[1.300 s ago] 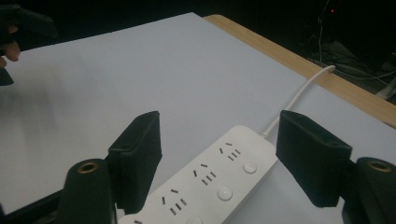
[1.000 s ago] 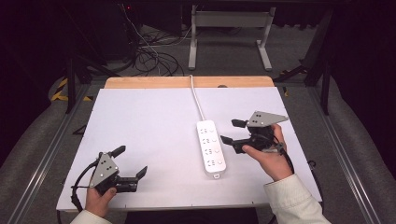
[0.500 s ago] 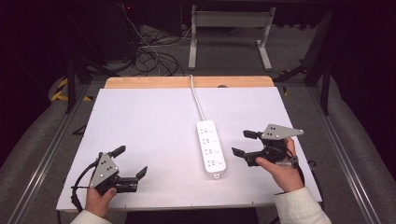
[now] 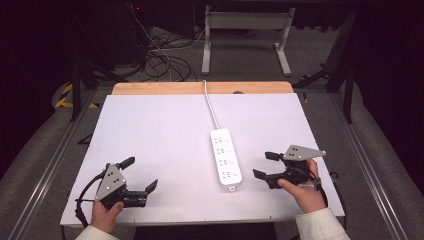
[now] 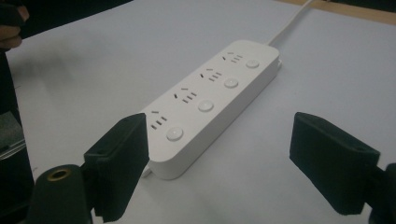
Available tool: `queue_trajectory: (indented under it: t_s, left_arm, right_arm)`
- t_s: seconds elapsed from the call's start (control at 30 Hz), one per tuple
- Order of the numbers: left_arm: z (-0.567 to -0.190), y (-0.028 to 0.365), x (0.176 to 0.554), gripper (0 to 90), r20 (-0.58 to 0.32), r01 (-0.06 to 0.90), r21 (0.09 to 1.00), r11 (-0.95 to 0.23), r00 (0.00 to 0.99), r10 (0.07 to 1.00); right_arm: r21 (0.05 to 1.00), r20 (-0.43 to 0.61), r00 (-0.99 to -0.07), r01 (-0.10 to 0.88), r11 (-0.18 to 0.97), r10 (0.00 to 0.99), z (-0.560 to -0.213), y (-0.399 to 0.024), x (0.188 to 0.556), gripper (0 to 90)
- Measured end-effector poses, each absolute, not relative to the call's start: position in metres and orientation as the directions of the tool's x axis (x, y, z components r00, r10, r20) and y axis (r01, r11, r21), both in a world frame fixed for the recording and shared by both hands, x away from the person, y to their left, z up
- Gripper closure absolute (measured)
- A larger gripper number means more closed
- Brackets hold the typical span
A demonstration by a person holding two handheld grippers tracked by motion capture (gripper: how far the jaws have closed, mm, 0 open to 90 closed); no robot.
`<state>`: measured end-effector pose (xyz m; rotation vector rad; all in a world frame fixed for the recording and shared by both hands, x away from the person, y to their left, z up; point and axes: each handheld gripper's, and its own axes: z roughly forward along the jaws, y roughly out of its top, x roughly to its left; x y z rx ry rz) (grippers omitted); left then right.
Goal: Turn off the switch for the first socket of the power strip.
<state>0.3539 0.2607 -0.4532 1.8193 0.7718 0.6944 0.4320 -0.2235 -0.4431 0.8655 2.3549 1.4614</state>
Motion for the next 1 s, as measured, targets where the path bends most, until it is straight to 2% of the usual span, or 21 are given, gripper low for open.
queue_trajectory:
  t_s: [0.23,0.43,0.67,0.83,1.0]
  left_arm:
    - [-0.454,0.261,0.353,2.4,0.113,0.19,0.937,-0.295,0.632,0.766]
    - [-0.454,0.261,0.35,2.4,0.122,0.181,0.936,-0.301,0.637,0.761]
    - [-0.456,0.261,0.348,2.4,0.127,0.176,0.937,-0.302,0.634,0.763]
    - [-0.456,0.26,0.349,2.4,0.135,0.174,0.934,-0.311,0.634,0.762]
    - [-0.456,0.261,0.35,2.4,0.141,0.173,0.933,-0.314,0.628,0.765]
  right_arm:
    - [0.885,0.111,-0.781,0.359,0.296,0.615,-0.459,-0.233,0.43,19.7]
    - [0.883,0.082,-0.786,0.343,0.322,0.612,-0.469,-0.234,0.423,19.5]
    - [0.848,0.101,-0.752,0.407,0.339,0.651,-0.48,-0.238,0.421,19.7]
    - [0.803,0.149,-0.72,0.488,0.342,0.678,-0.489,-0.236,0.425,21.1]
    - [0.831,0.096,-0.753,0.42,0.364,0.651,-0.487,-0.233,0.423,20.4]
